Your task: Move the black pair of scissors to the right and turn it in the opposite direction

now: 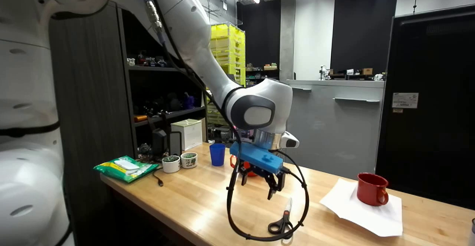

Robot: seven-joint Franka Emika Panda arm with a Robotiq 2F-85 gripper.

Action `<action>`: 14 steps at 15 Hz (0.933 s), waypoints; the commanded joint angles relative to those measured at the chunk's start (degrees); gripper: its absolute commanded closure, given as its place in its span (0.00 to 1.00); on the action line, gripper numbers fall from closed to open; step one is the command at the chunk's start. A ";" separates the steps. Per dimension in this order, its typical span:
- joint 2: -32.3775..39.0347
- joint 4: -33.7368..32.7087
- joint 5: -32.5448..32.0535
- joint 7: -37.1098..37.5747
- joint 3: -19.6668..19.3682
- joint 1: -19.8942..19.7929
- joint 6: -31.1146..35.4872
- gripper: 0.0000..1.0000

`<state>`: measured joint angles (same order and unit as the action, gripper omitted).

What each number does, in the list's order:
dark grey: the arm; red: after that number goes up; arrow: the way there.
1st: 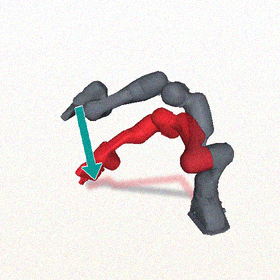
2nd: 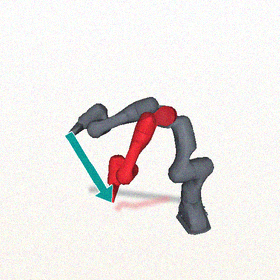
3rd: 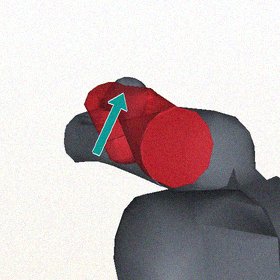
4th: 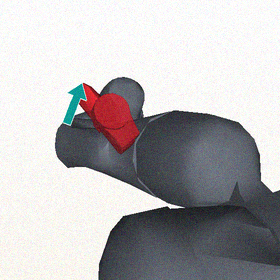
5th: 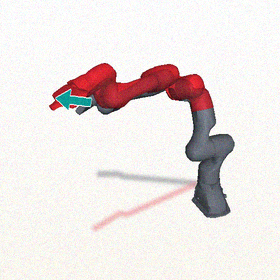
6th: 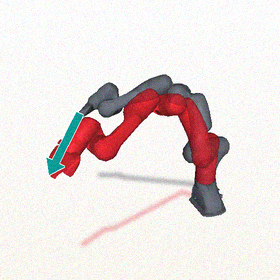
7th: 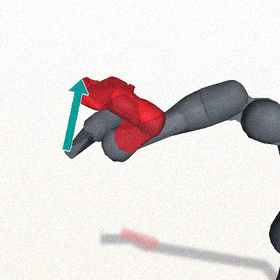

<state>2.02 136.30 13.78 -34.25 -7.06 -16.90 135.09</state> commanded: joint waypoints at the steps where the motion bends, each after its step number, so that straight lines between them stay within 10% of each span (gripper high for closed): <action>1: -3.45 6.89 0.08 1.58 -1.59 2.19 6.19 0.00; 14: 0.08 11.70 0.65 2.06 -1.79 3.99 15.72 0.00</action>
<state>1.79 147.39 13.70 -32.84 -8.37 -13.81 149.40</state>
